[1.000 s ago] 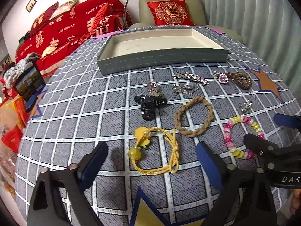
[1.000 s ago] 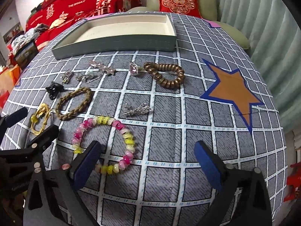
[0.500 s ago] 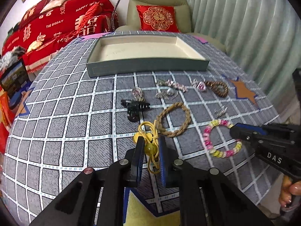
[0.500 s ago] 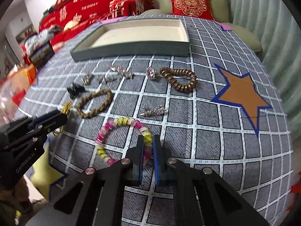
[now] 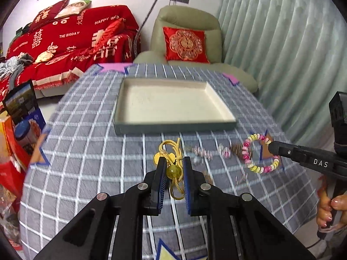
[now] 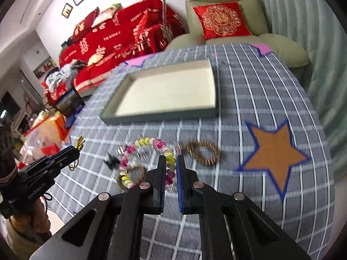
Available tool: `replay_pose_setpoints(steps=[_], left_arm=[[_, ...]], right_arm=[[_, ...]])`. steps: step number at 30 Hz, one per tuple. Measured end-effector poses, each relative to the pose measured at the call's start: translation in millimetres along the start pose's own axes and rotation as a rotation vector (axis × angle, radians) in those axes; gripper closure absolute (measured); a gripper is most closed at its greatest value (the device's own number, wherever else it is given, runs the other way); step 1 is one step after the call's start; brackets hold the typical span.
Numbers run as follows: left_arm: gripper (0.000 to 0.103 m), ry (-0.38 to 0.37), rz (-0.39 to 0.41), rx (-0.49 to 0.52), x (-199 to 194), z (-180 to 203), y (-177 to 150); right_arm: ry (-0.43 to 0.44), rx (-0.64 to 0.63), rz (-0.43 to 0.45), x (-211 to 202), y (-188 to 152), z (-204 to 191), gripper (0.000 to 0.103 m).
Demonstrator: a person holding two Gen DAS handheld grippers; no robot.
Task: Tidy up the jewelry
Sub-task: 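Carry the hair tie and beaded bracelet with both grippers into the tray box, then open the right gripper releasing the bracelet while the left releases the hair tie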
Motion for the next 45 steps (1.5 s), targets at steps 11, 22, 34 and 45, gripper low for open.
replay_pose_setpoints(steps=[11, 22, 34, 45], left_arm=[[0.079, -0.009, 0.025, -0.101, 5, -22, 107], [0.079, 0.051, -0.006, -0.068, 124, -18, 148], [0.079, 0.167, -0.112, 0.016, 223, -16, 128], [0.078, 0.24, -0.133, 0.073, 242, -9, 117]], right_arm=[[0.074, -0.031, 0.048, 1, 112, -8, 0.093], [0.059, 0.005, -0.006, 95, 177, 13, 0.093], [-0.027, 0.053, -0.101, 197, 164, 55, 0.093], [-0.097, 0.045, -0.124, 218, 152, 64, 0.092]])
Point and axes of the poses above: each gripper's, at about its wrist camera, not at the fingertips, and x roughly the way its jaws point, z to its right, y to its top, the point moved 1 cm from there along x, roughly the way its jaws point, and after that the axes turned 7 degrees about y, right-handed, at the moved point
